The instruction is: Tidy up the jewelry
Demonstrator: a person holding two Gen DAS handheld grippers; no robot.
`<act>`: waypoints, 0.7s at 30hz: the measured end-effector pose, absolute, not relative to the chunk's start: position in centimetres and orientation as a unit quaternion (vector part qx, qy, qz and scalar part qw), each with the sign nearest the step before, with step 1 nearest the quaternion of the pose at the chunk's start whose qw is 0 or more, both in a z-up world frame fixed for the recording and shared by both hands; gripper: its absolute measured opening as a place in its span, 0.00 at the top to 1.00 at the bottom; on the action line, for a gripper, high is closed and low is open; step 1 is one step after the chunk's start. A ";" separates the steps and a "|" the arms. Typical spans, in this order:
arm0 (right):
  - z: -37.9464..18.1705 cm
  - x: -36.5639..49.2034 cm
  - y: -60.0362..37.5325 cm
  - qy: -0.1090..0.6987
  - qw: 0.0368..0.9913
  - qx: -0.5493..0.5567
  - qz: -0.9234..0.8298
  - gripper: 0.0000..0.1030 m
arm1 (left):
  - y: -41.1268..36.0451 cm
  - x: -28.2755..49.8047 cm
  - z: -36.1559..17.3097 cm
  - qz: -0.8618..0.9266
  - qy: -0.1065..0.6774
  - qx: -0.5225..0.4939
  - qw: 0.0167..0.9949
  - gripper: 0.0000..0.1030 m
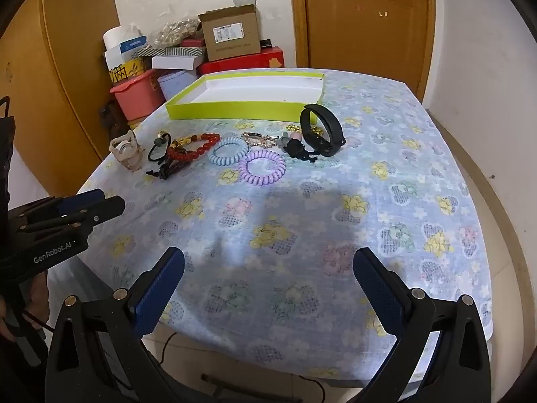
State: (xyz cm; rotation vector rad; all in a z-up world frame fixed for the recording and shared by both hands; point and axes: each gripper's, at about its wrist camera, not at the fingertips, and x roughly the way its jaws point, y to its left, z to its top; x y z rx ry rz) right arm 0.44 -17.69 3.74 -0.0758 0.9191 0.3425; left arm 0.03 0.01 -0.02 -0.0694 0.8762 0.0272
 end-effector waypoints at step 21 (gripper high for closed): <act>3.8 0.4 -17.5 0.441 0.880 -0.042 0.170 0.02 | 0.1 -0.5 -0.5 0.002 0.426 -0.030 0.904 0.56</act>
